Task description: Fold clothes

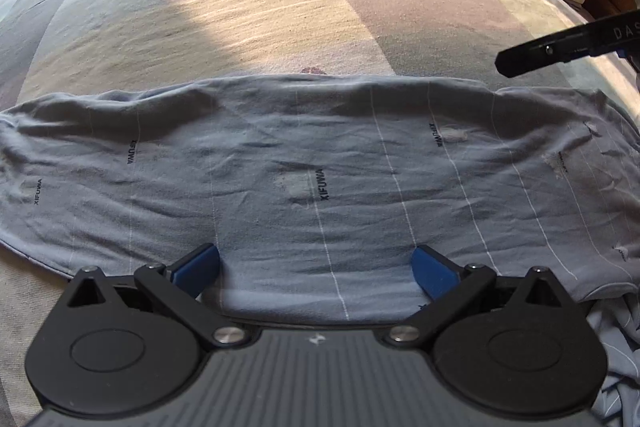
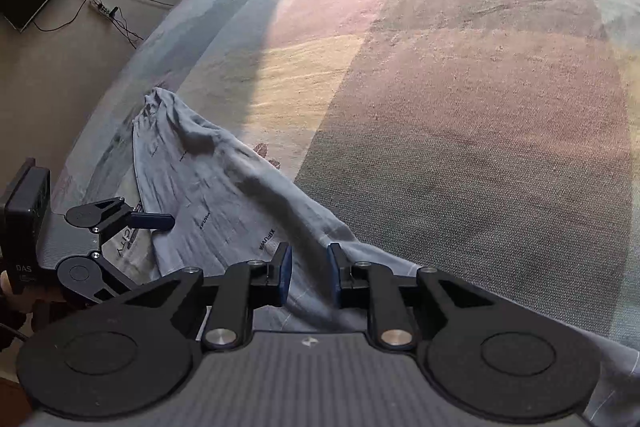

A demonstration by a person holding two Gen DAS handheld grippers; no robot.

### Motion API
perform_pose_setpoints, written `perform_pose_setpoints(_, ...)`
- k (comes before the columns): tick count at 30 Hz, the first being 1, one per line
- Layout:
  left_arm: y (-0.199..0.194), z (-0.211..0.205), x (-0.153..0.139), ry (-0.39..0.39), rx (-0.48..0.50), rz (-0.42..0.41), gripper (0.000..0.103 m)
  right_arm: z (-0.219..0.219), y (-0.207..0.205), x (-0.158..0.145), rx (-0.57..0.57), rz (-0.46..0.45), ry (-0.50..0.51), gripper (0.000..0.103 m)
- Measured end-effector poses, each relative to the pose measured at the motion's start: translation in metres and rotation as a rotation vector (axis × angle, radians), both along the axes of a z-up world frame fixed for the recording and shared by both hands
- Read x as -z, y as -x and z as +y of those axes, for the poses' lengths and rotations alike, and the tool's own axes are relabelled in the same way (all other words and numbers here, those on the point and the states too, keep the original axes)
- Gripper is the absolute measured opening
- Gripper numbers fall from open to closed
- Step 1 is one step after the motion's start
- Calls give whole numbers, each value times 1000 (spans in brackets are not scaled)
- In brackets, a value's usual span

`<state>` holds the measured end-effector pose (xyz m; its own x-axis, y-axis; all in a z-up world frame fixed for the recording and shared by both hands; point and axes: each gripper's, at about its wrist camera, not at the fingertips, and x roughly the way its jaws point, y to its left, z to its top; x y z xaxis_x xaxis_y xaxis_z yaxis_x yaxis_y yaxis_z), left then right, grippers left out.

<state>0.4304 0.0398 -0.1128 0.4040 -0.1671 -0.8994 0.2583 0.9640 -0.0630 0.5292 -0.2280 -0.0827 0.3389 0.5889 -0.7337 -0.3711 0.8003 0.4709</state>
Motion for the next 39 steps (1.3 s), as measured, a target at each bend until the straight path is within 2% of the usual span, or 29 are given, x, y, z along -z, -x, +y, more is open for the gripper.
perform_pose_setpoints(3,1,2,0,8,4,-7,102,8,-18,-6,-2,-88,73,23)
perform_pose_setpoints(5,1,3,0,15,6,-9,102,17,-24,2,-45,-90,122,23)
perform_pose_setpoints(7,2,4,-1,19,11,-12,102,26,-19,9,-106,-89,137,23)
perform_pose_setpoints(9,3,4,0,19,14,-17,102,36,-11,16,-147,-107,206,23)
perform_pose_setpoints(13,2,3,0,13,14,-21,102,52,5,20,-168,-178,321,22)
perform_pose_setpoints(14,1,3,0,13,11,-19,102,59,9,18,-185,-202,363,21)
perform_pose_setpoints(16,1,3,0,13,6,-11,102,71,15,17,-231,-238,431,3)
perform_pose_setpoints(17,2,3,-1,13,2,-5,102,76,15,17,-242,-252,460,3)
perform_pose_setpoints(19,6,3,-2,10,-3,6,101,74,4,15,-189,-270,494,3)
perform_pose_setpoints(21,10,3,-3,2,2,19,101,62,-15,10,-83,-262,518,1)
perform_pose_setpoints(24,10,9,-12,33,1,35,100,39,-28,-9,16,-219,378,4)
perform_pose_setpoints(26,2,17,-22,58,-11,-5,100,36,-15,-20,21,-215,365,10)
perform_pose_setpoints(28,-12,23,-28,45,-24,-48,100,35,1,-26,30,-197,356,15)
perform_pose_setpoints(29,-22,28,-29,43,-35,-67,100,35,9,-24,43,-172,344,19)
perform_pose_setpoints(30,-33,32,-30,42,-47,-86,100,35,17,-22,56,-147,331,28)
perform_pose_setpoints(31,-43,37,-32,41,-58,-105,100,36,25,-19,76,-122,318,31)
perform_pose_setpoints(35,-77,50,-30,25,-45,-165,100,43,51,0,180,-13,255,31)
perform_pose_setpoints(39,-104,77,-8,74,-99,-93,99,56,66,7,235,50,219,32)
